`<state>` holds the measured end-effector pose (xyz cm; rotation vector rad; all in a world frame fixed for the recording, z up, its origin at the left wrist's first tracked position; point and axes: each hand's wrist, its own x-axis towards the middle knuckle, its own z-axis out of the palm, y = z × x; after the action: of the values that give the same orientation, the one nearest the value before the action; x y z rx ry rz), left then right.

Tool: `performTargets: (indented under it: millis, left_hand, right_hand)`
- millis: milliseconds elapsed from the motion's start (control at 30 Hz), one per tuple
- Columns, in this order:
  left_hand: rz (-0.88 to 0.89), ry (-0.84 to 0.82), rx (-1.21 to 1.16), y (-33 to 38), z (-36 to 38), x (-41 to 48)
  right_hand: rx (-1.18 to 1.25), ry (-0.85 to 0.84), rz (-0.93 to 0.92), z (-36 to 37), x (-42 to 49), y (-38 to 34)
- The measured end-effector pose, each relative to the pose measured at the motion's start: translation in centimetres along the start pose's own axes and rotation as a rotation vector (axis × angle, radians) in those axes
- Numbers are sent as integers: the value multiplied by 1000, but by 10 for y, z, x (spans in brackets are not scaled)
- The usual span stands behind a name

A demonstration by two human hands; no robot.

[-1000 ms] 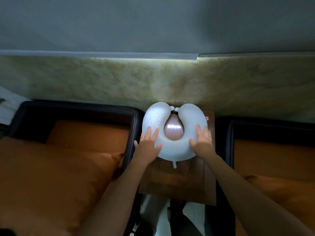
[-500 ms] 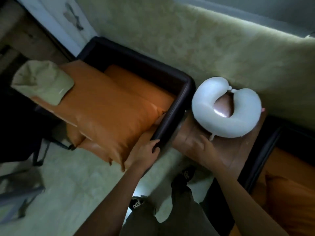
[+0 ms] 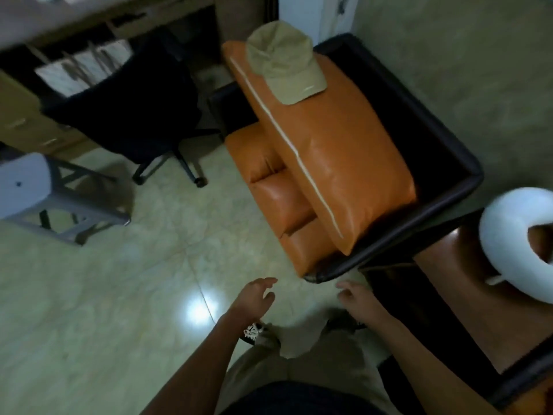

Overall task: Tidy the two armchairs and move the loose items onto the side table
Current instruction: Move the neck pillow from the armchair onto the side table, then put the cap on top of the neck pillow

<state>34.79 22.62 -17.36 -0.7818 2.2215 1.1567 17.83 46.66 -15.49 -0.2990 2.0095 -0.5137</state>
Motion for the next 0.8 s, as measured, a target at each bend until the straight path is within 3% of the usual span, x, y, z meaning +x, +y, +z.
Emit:
performTargets:
  millis: [300,500,633,800]
  left_hand:
    - [-203,146,-147,-146,-70,-66]
    - [-288,145,-215,-189,-130,-55]
    - [-312,175,-252,-205,-172,-30]
    - [-384,219,-279,-212,-233,18]
  right_hand:
    - [-71,-1,-90,96,22,-129]
    - [-72,-12,-141,91,63,-191]
    - [28,49,-87,85,100,-216]
    - [40,0,-78,66,154,-257]
